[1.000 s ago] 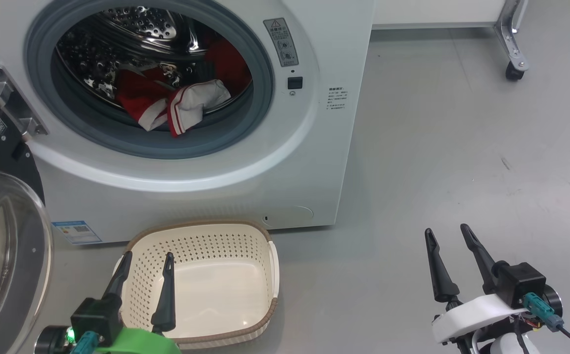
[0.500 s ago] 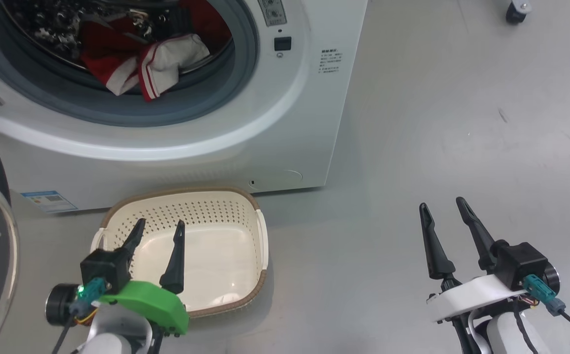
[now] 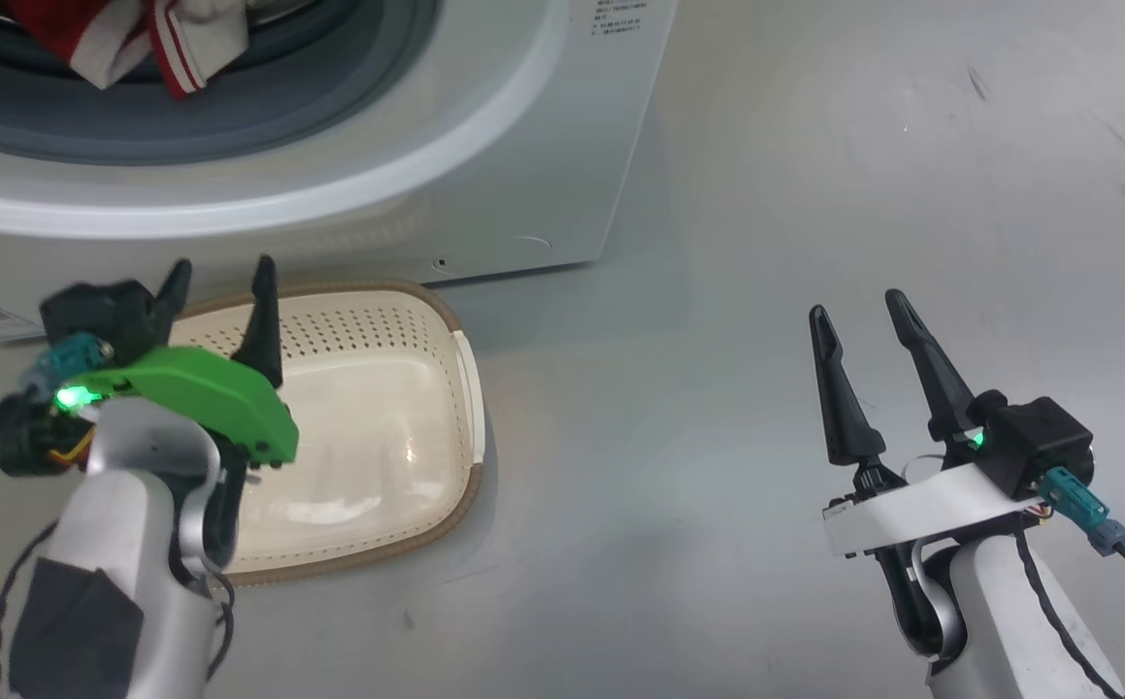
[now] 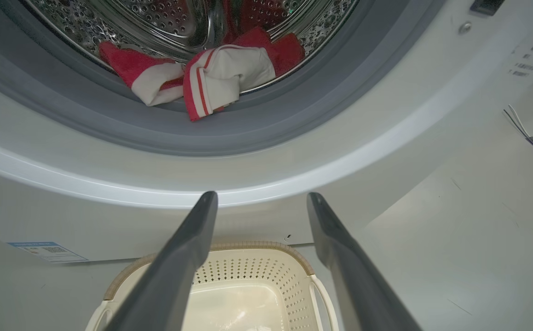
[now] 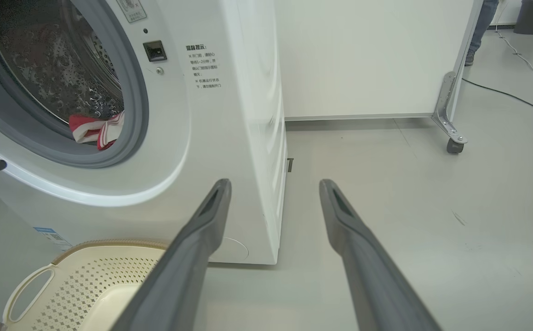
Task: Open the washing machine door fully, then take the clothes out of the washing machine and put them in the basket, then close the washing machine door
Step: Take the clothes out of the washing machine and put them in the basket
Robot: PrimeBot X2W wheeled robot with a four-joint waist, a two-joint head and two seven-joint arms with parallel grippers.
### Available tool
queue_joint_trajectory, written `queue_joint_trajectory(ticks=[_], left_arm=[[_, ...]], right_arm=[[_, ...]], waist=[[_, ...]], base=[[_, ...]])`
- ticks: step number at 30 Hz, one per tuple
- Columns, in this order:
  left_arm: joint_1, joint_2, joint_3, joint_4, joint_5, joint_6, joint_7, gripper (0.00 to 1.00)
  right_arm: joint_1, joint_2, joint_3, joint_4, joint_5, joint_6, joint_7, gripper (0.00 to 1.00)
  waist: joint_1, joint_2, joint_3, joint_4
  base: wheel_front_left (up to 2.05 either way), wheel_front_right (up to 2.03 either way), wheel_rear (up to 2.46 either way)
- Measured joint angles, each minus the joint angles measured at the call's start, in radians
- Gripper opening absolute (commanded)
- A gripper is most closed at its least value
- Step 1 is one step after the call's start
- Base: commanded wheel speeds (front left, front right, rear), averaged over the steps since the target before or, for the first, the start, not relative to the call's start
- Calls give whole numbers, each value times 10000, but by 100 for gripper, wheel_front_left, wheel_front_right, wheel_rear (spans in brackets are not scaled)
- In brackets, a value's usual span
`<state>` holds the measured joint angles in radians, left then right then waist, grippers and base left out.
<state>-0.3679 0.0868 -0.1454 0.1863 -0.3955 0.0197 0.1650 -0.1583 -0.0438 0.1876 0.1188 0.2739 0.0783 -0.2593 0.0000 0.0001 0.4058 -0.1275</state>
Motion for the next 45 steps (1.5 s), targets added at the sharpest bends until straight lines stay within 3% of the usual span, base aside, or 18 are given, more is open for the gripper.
queue_joint_trajectory(ticks=[27, 39, 45], left_arm=[[-5876, 2109, 1317, 1225, 734, 293, 1024, 100], [-6833, 2874, 1611, 2416, 1175, 518, 1244, 100], [-7006, 3127, 1308, 3193, 1705, 560, 1756, 100]], right_arm=[[-1759, -8, 1103, -157, 1499, -17, 0, 100], [-2061, -2, 1392, -130, 1881, -119, 0, 100], [-2073, 2, 1377, -75, 1967, -198, 0, 100]], waist=[[0, 0, 2727, -1932], [1, 0, 3336, -2720], [1, 0, 3471, -2937]], base=[[0, 0, 0], [0, 0, 0], [0, 0, 0]])
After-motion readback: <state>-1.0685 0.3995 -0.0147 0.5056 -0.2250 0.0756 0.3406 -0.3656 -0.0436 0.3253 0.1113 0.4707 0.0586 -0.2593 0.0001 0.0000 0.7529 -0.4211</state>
